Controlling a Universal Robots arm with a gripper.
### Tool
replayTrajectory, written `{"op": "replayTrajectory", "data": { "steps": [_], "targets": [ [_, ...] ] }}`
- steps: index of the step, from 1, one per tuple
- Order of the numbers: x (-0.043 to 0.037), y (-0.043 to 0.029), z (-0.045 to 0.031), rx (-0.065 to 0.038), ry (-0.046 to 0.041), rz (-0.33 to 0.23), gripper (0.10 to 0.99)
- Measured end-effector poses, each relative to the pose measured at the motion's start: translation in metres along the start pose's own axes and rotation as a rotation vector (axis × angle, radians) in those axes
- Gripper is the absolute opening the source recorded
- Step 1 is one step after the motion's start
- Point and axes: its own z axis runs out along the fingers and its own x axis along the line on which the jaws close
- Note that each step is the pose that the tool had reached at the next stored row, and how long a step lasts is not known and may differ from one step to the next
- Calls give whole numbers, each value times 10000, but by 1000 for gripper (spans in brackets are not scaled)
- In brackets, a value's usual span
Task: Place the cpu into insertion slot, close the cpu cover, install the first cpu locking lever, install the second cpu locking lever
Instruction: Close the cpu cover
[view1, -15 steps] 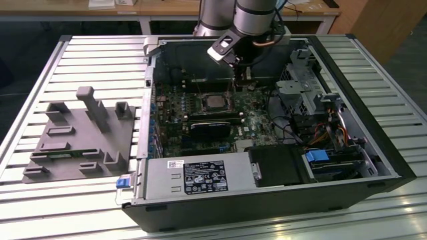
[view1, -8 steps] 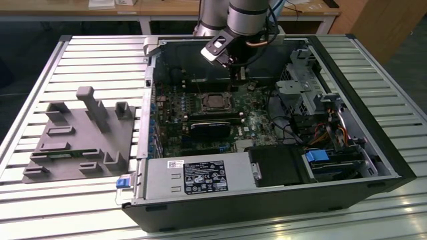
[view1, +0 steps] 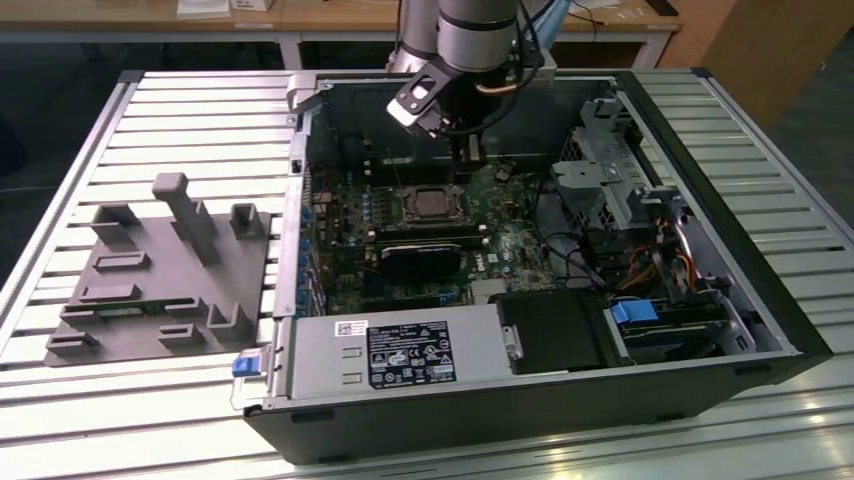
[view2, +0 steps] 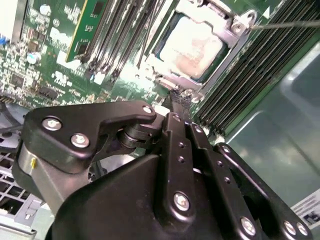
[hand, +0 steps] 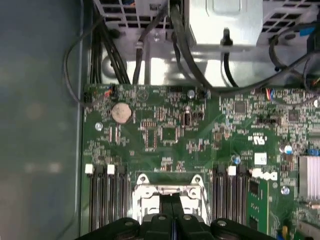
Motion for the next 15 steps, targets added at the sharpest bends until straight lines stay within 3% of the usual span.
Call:
{"op": "replayTrajectory", "data": {
  "steps": [15],
  "targets": [
    [-15,-273,94,0,-29,0,102]
  ]
}}
